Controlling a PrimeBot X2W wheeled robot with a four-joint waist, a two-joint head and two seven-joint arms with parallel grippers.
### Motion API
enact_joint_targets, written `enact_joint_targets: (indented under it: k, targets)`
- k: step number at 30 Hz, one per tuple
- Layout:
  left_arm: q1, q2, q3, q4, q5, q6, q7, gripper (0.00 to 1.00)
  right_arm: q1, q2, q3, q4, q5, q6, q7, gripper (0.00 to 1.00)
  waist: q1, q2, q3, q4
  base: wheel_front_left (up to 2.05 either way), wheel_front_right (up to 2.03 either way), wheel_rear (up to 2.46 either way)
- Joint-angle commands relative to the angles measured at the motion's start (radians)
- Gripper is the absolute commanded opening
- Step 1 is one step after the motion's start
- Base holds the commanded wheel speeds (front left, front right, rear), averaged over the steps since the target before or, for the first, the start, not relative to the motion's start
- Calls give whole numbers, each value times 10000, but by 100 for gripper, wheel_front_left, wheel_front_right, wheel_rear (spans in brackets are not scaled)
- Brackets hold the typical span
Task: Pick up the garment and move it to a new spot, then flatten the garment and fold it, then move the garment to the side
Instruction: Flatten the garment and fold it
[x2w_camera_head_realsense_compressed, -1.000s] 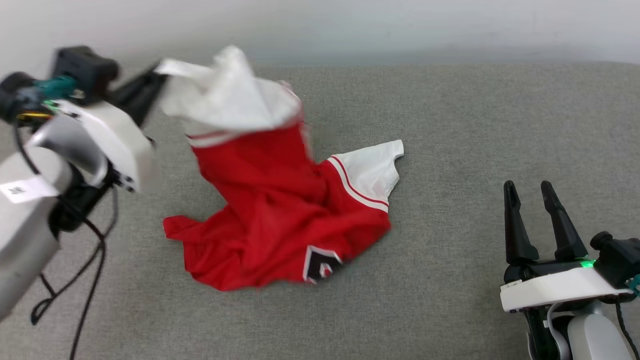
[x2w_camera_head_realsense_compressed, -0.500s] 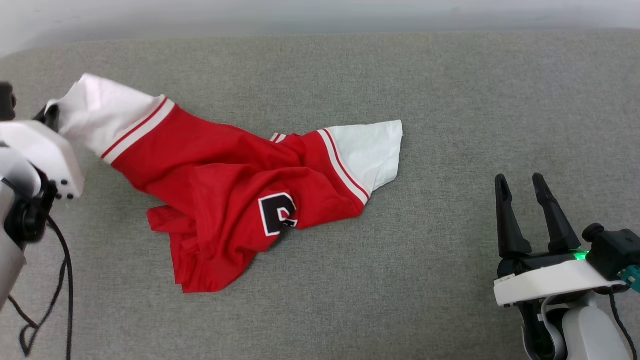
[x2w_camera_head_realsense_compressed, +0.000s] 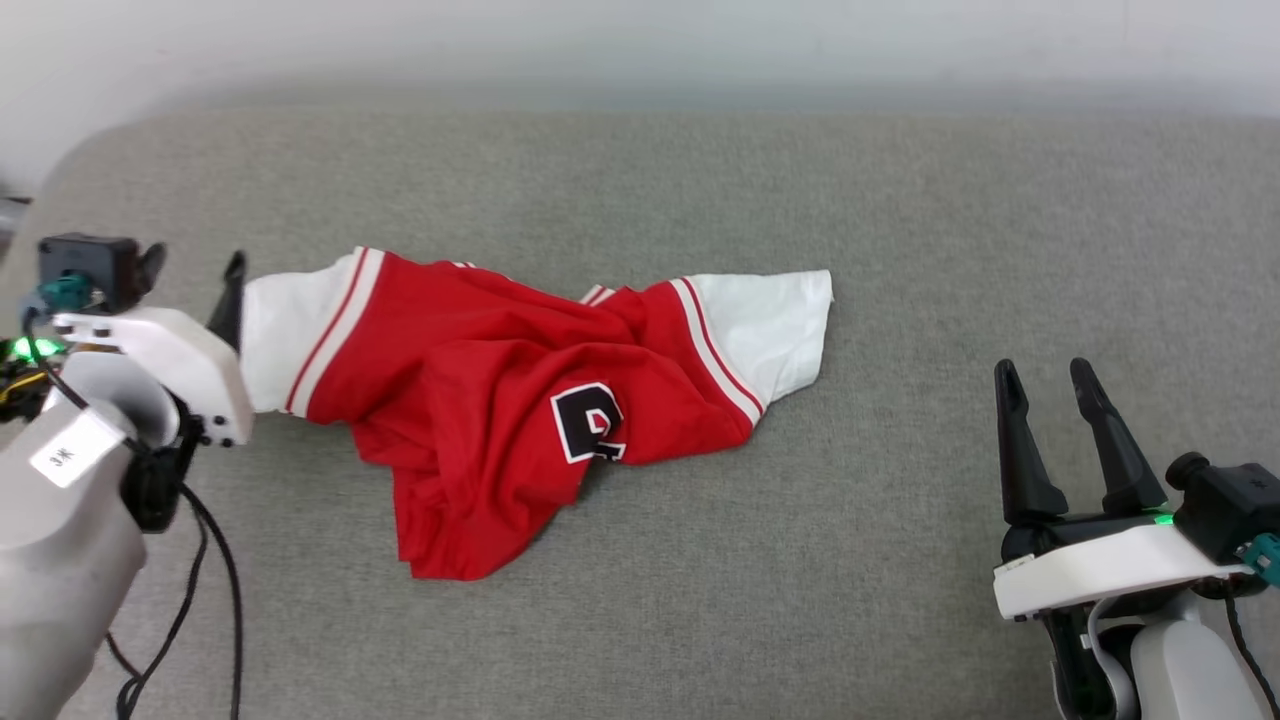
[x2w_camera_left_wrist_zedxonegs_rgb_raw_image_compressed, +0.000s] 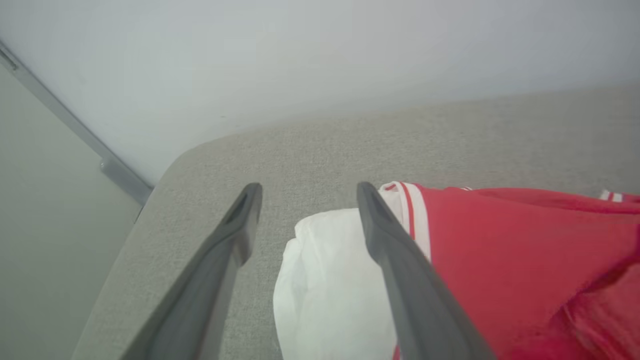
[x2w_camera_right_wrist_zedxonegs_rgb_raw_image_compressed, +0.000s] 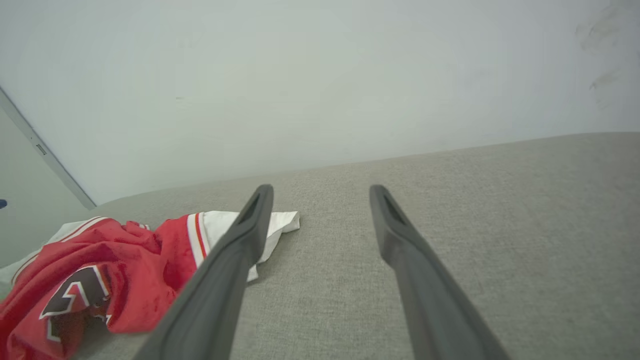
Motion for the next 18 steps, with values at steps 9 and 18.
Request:
enact_joint_targets:
  k: [9,18]
  targets:
    - [1374,-401,1724,-3643,2189,610,-606,100,548,30,-318,-146,-61,-9,301,100,0,0,-1247,739,0,0,0]
    - [4726,-1148,3887,-7203,4499,1409,-614,100,808,19,-241,-397,-140,-9,638,100,0,0,-1585,929,0,0,0]
